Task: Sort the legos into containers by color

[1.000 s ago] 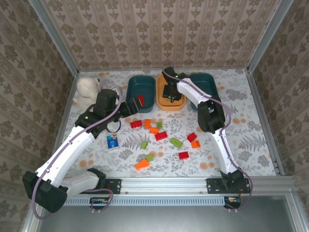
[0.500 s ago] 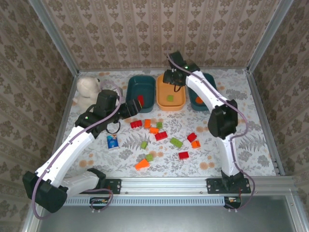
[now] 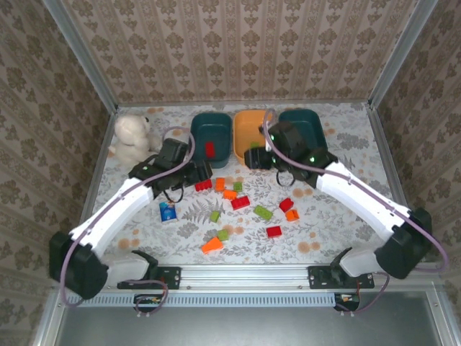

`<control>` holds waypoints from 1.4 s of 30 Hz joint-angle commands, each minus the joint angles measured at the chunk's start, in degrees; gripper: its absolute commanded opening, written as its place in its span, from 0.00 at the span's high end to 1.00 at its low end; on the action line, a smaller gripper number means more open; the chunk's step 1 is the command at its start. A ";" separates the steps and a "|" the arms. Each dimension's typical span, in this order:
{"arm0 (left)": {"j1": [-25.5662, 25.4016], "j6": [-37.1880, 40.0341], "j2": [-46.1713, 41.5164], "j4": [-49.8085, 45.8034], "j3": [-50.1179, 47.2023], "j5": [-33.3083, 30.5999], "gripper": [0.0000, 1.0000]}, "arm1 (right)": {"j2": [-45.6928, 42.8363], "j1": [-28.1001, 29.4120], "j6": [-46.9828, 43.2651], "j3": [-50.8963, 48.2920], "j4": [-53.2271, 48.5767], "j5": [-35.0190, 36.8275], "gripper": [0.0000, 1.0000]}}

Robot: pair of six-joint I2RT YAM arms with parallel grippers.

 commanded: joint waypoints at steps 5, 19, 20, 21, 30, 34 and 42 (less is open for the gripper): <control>1.65 -3.96 8.69 4.58 -1.06 -3.20 0.10 | -10.38 2.50 2.80 -10.72 -0.61 -2.47 0.35; 2.10 46.23 23.06 -6.91 11.77 -1.19 0.23 | -14.72 2.31 1.39 -11.23 -5.65 0.76 0.34; 2.09 47.76 23.79 -6.51 12.19 -1.47 0.24 | -14.55 2.21 1.39 -10.99 -5.75 0.70 0.34; 2.09 48.71 24.41 -6.25 12.52 -1.98 0.25 | -14.39 2.25 1.44 -10.86 -5.86 0.75 0.34; 0.95 56.01 29.82 -5.60 14.76 -1.75 0.33 | -13.88 1.98 2.17 -10.04 -6.04 0.87 0.34; 0.77 54.82 32.05 -5.40 15.34 -1.73 0.38 | -13.97 1.72 2.55 -10.13 -6.22 1.10 0.34; 0.02 51.80 33.84 -5.68 15.42 -2.97 0.58 | -13.69 1.35 2.82 -10.20 -5.85 1.10 0.34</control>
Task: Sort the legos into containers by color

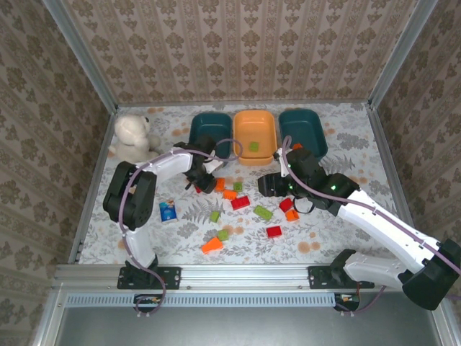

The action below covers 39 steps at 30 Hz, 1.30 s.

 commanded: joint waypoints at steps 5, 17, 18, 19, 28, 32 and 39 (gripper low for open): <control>-0.65 -2.76 -0.80 -0.41 0.00 -0.46 0.74 | 0.96 -0.43 0.52 1.17 -0.48 1.15 0.34; 0.47 -16.09 -12.17 -7.88 9.29 -0.68 0.85 | -0.26 -1.41 0.84 1.57 0.05 1.76 0.34; 1.39 -17.22 -11.41 -8.50 10.99 -0.86 0.86 | -0.27 -1.64 1.11 1.48 0.60 1.68 0.34; 2.41 -18.19 -10.09 -8.83 13.23 -0.89 0.86 | -0.06 -1.90 1.42 1.56 0.83 1.51 0.34; 7.42 -22.66 9.97 -15.35 39.13 -4.97 0.85 | 4.94 -4.28 2.50 6.02 3.38 0.06 0.34; 7.08 -22.23 17.36 -18.55 47.41 -7.22 0.85 | 5.53 -5.58 3.50 6.14 3.70 -0.87 0.34; 7.60 -24.22 23.32 -20.67 49.36 -7.00 0.85 | 4.07 -6.49 4.54 4.37 3.64 -1.47 0.34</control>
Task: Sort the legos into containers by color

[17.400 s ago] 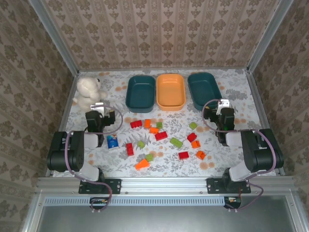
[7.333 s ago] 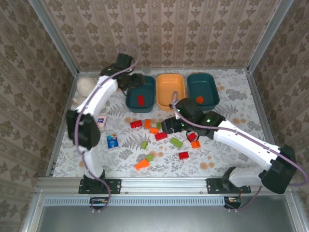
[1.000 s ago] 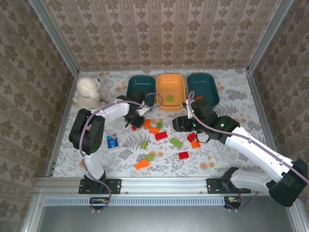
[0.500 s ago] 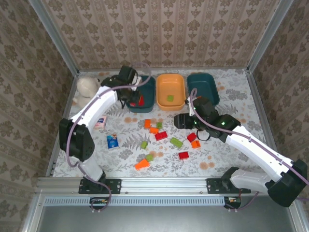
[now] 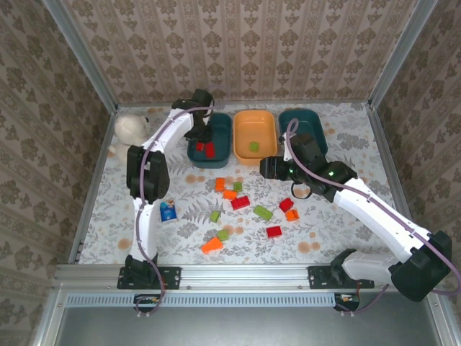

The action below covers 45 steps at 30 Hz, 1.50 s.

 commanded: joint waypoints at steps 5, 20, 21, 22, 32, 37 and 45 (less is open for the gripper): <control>0.70 -3.78 2.72 -3.66 2.35 0.32 0.83 | -2.02 -0.59 1.72 -1.53 0.54 -1.42 0.34; 1.07 -4.91 5.53 -4.58 3.93 2.95 0.60 | -2.46 -1.21 1.57 -1.75 -0.40 -1.52 0.34; 1.11 -4.88 5.42 -4.77 4.23 3.03 0.58 | -2.46 -1.20 1.52 -1.77 -0.55 -1.52 0.34; 1.10 -4.70 5.29 -4.96 4.67 2.98 0.56 | -2.46 -1.20 1.37 -1.66 -0.81 -1.52 0.34; 1.04 -4.57 -3.45 -3.04 7.32 2.15 0.45 | -3.51 -1.13 -2.65 -1.16 -5.15 0.00 0.34; 1.03 -5.56 -16.62 6.67 -0.54 5.23 0.38 | -3.08 0.75 -7.10 -0.26 -10.76 1.33 0.35; 0.86 -14.18 -39.23 15.60 -27.31 5.96 0.29 | 3.41 9.25 -11.82 1.50 -15.46 0.90 0.35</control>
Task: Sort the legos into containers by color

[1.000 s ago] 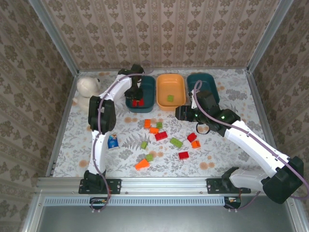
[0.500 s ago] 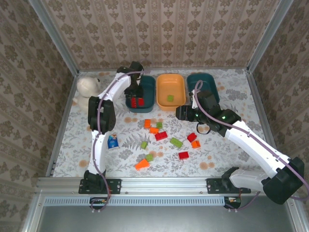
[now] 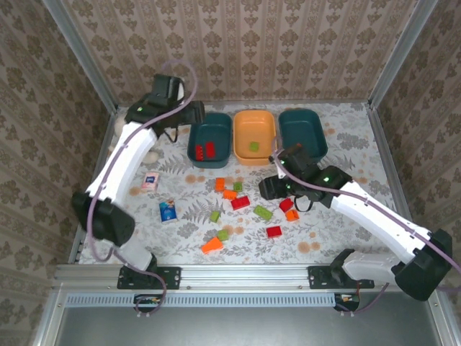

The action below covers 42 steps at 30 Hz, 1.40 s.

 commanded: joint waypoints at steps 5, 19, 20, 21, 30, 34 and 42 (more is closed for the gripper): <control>-2.77 -7.67 -16.47 5.13 -28.50 6.46 0.30 | 8.13 3.13 -4.95 -0.42 -2.65 -1.16 0.34; -8.31 -15.85 -37.29 9.71 -47.98 9.98 0.29 | 30.72 3.29 -9.18 5.82 -7.17 0.45 0.22; -8.31 -15.88 -37.43 9.72 -47.86 9.86 0.29 | 31.83 3.31 -9.29 6.29 -7.40 0.97 0.23; -8.30 -15.88 -37.40 9.84 -47.62 9.85 0.29 | 32.94 3.31 -9.44 6.80 -7.49 1.52 0.25; -8.61 -16.25 -37.44 10.15 -46.73 9.50 0.29 | 36.82 3.27 -9.97 6.58 -6.05 3.21 0.37; -8.91 -16.41 -37.13 10.94 -46.72 9.45 0.29 | 38.10 3.30 -9.97 6.75 -5.60 3.30 0.45; -9.52 -16.59 -36.71 12.34 -47.33 9.10 0.30 | 37.84 3.32 -8.55 6.09 -4.64 4.60 0.65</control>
